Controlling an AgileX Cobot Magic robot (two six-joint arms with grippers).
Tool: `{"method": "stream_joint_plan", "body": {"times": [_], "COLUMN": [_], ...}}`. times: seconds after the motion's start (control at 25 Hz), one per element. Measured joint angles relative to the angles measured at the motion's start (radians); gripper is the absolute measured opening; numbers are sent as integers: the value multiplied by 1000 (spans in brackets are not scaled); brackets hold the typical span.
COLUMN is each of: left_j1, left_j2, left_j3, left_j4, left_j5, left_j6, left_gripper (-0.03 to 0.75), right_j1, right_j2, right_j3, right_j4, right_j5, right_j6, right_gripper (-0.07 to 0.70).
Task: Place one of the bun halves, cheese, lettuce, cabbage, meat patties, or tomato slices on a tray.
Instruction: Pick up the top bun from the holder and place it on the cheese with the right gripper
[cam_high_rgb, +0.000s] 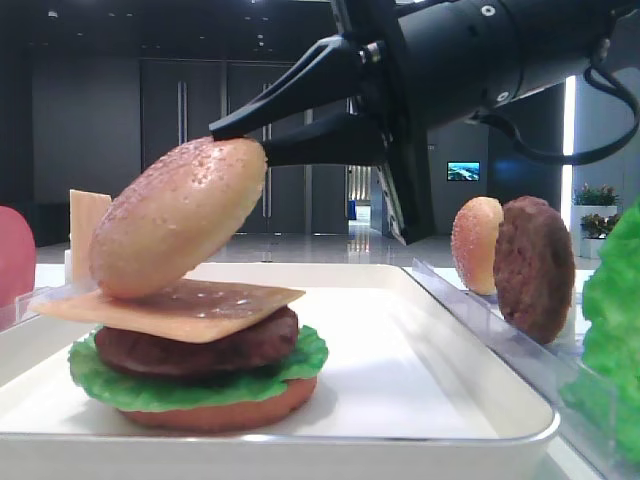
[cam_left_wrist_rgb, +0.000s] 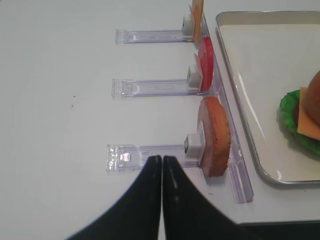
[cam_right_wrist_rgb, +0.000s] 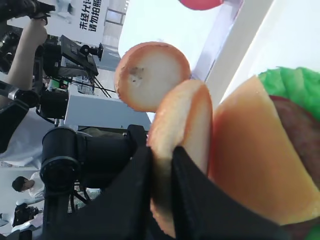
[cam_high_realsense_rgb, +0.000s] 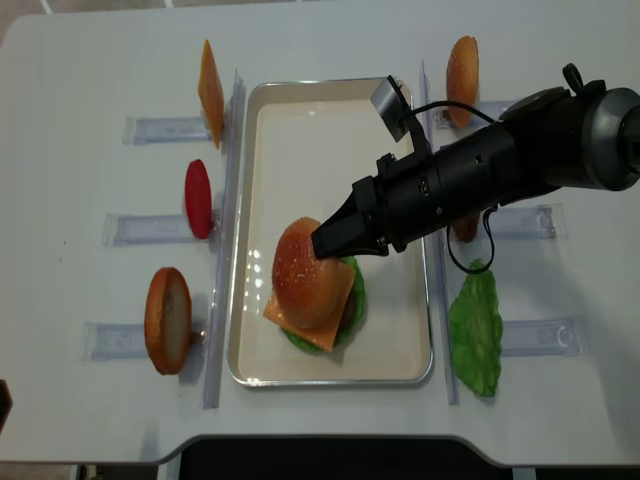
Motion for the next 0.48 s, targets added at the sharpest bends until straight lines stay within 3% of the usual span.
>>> {"method": "stream_joint_plan", "body": {"times": [0.48], "left_j1": [0], "left_j2": [0], "left_j3": [0], "left_j4": [-1], "left_j5": [0], "left_j6": [0], "left_gripper": [-7], "right_j1": [-7], "right_j2": [1], "right_j3": [0], "right_j4": [0], "right_j5": [0], "right_j6": [14], "right_gripper": [77]}}
